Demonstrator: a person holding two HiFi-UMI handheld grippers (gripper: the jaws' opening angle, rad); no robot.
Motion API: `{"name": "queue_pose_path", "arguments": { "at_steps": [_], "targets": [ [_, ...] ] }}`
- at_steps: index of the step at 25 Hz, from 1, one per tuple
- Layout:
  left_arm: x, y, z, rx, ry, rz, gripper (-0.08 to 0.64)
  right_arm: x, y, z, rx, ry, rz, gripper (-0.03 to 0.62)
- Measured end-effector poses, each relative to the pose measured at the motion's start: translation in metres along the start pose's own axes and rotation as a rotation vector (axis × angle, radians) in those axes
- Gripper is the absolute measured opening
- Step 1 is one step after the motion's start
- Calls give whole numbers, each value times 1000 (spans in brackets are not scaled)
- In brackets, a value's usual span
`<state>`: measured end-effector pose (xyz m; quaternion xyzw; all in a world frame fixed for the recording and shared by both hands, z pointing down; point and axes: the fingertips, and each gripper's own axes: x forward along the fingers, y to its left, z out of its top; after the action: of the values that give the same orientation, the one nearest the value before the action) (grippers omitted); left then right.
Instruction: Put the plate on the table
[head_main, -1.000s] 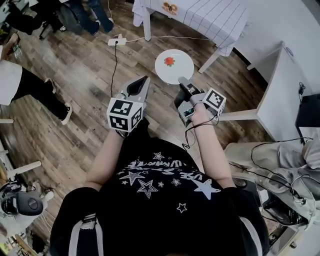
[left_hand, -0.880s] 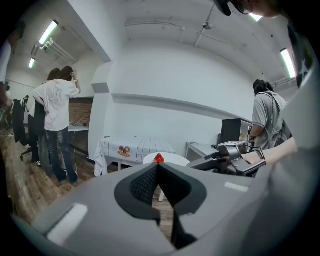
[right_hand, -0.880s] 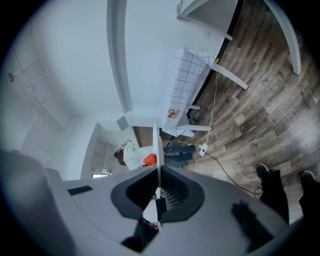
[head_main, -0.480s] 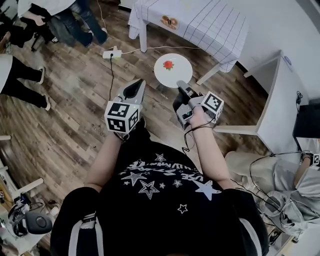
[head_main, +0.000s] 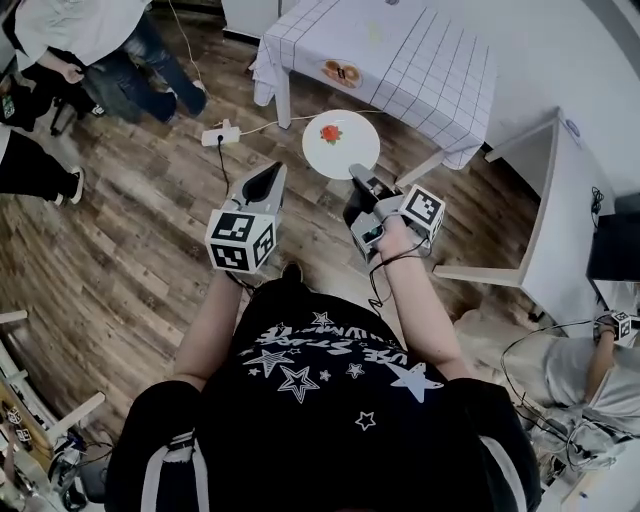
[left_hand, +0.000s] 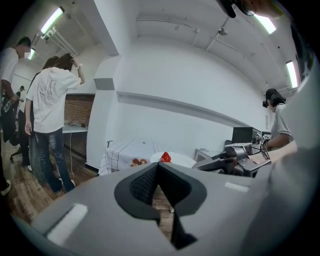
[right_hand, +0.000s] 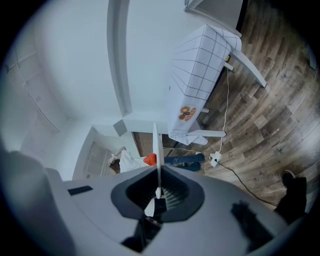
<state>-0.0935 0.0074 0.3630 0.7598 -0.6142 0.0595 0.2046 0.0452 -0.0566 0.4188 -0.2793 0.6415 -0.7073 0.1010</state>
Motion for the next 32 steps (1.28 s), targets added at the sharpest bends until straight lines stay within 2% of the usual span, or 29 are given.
{"name": "queue_pose_path", "arguments": {
  "at_steps": [7, 13, 19, 24, 28, 32],
  "targets": [
    [18, 37, 4, -23, 14, -59, 9, 38, 7, -2, -10, -26, -21, 24],
    [32, 53, 5, -37, 16, -72, 9, 53, 1, -5, -4, -16, -50, 25],
    [43, 67, 5, -43, 24, -26, 9, 77, -2, 10, 9, 13, -33, 25],
    [57, 86, 12, -22, 31, 41, 9, 116, 1, 29, 15, 80, 1, 25],
    [84, 98, 22, -21, 15, 77, 9, 144, 6, 53, 6, 111, 29, 25],
    [122, 103, 33, -10, 3, 80, 9, 168, 9, 82, -16, 141, 44, 25]
  ]
}}
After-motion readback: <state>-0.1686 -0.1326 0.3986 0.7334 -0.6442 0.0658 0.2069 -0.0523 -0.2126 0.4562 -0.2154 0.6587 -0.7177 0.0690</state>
